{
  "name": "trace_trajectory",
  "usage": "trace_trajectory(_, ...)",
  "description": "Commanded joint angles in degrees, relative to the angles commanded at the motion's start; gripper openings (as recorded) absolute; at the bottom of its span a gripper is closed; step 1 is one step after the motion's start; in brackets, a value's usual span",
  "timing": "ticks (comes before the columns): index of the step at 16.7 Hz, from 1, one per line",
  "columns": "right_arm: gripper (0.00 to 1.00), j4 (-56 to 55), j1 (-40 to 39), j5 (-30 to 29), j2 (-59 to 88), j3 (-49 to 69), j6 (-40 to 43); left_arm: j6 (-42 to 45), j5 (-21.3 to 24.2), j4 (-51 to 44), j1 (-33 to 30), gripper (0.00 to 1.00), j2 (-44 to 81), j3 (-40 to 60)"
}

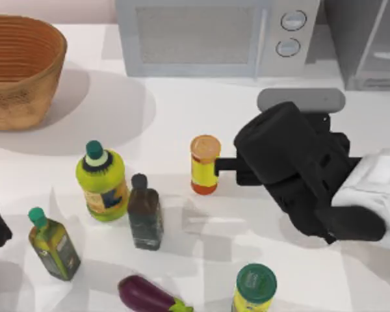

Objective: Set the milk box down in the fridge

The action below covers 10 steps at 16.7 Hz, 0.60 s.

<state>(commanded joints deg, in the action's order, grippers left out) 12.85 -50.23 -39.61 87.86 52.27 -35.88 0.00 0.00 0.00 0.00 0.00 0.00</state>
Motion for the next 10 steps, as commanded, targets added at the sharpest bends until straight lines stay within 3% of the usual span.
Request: trace_trajectory(10,0.00,2.0,1.6,1.1,-3.4,1.5,0.9,0.0,0.0,0.0,0.0,1.00,0.0,0.0)
